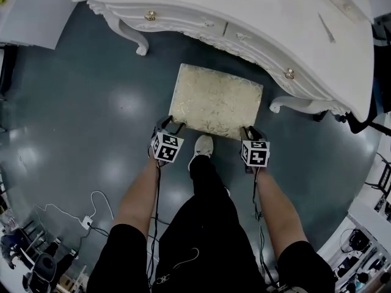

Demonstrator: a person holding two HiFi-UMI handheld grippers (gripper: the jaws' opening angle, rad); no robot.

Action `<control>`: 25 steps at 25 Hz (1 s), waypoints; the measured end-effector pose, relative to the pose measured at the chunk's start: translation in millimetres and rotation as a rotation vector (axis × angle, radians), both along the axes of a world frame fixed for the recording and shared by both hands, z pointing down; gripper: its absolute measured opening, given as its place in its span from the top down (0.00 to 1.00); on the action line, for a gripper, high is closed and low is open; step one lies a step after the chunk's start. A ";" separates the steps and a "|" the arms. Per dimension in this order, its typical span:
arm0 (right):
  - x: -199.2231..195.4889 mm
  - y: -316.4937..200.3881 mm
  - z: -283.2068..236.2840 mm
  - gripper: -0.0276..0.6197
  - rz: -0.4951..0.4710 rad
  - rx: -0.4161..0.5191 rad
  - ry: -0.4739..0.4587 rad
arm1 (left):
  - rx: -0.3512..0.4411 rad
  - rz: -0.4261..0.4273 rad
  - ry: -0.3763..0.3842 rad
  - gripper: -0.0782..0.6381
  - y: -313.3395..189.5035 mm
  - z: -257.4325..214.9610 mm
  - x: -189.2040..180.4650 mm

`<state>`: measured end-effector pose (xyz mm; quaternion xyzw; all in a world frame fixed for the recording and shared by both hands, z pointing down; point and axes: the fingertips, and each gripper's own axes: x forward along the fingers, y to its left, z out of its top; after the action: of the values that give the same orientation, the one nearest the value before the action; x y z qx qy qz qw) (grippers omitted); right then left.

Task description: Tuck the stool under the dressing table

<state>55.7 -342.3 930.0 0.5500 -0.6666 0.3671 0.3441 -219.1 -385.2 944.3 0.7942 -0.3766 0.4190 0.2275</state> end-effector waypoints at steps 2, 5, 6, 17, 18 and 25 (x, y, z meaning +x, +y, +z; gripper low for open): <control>-6.1 -7.8 0.6 0.75 -0.001 0.001 -0.014 | 0.017 0.025 0.000 0.55 -17.5 -0.9 -3.6; -18.1 -18.7 2.0 0.75 0.013 0.028 -0.012 | 0.049 0.052 -0.019 0.55 -48.1 -2.3 -10.3; -21.6 -21.8 2.5 0.75 0.028 0.032 -0.008 | 0.054 0.060 -0.027 0.56 -57.2 -2.4 -11.6; -3.5 -113.9 -2.2 0.76 0.154 0.105 0.038 | 0.091 0.044 0.023 0.56 -137.0 -3.9 -0.7; -1.3 -126.1 -2.8 0.76 0.145 0.111 0.038 | 0.107 0.030 0.027 0.56 -146.6 -4.3 1.2; 10.0 -170.2 -3.7 0.75 0.093 0.152 0.047 | 0.151 0.021 0.047 0.56 -189.1 -3.8 13.2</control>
<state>65.7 -512.5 926.4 0.6134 -0.6579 0.3180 0.2997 -205.9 -574.3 940.4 0.8227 -0.3933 0.3731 0.1713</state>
